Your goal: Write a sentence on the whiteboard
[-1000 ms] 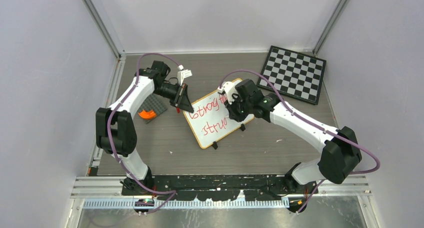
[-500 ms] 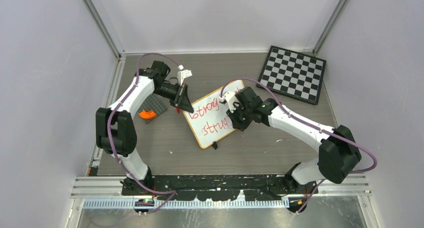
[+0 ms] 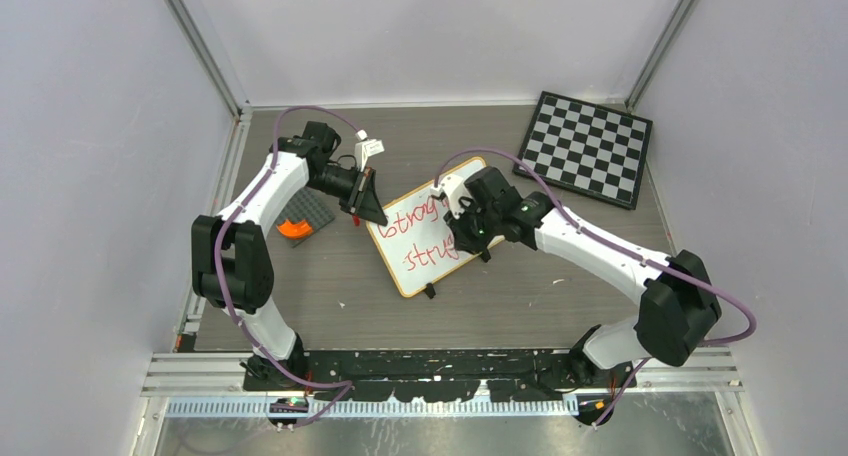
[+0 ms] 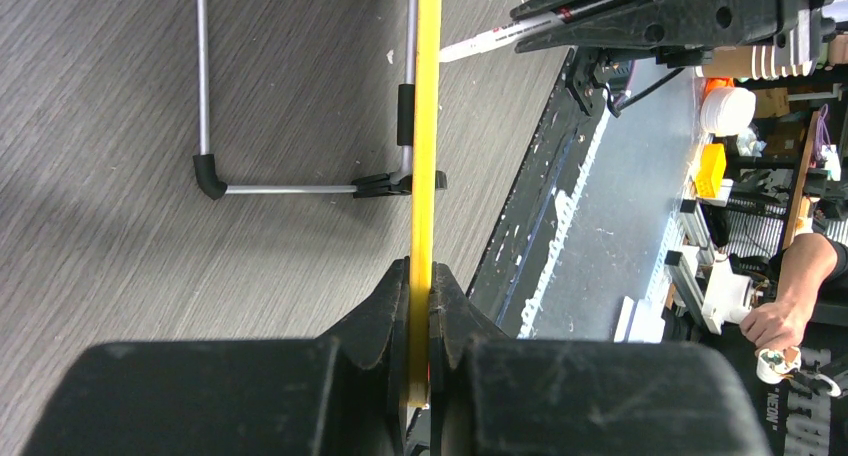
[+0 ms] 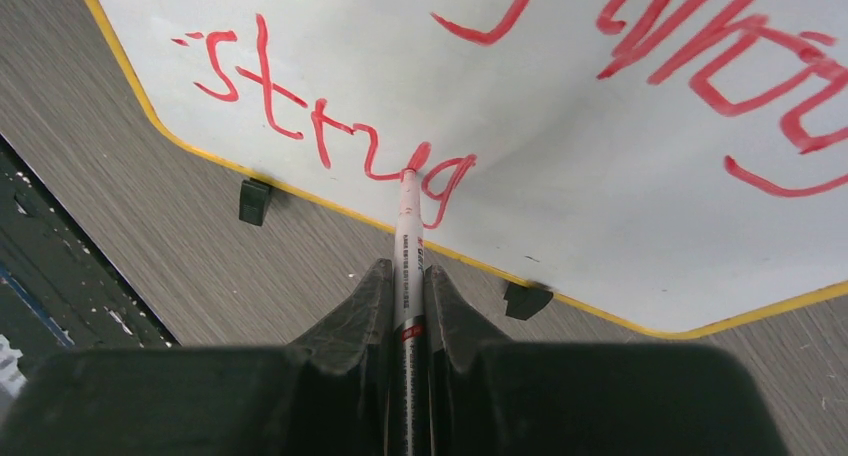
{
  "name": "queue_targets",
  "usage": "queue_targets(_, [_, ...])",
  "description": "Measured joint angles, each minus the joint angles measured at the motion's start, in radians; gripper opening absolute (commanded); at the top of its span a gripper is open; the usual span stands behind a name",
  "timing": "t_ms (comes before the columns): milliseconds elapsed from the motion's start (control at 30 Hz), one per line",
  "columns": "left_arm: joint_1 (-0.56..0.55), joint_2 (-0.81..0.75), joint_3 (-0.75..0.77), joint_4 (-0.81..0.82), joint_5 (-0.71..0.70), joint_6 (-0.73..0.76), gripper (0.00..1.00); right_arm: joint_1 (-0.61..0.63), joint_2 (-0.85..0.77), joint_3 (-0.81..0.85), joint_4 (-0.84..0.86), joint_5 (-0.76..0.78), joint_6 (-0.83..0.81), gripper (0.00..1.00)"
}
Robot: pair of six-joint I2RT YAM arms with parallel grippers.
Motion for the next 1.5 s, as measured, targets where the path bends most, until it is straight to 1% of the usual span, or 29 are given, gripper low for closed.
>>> queue_targets(400, [0.0,0.0,0.0,0.0,0.0,0.0,0.0,-0.094,-0.037,-0.001,-0.004,0.02,-0.005,0.0])
queue_targets(967, [0.0,0.0,0.0,0.0,0.0,0.0,0.0,-0.091,-0.023,0.012,-0.009,0.008,-0.005,0.0])
queue_targets(1267, [0.0,0.0,0.0,0.0,0.0,0.0,0.0,-0.082,-0.023,-0.028,-0.013,0.0,-0.024,0.0])
queue_targets(1500, [0.0,0.0,0.0,0.0,0.0,0.0,0.0,-0.083,-0.023,-0.03,-0.017,0.01,-0.035,0.0])
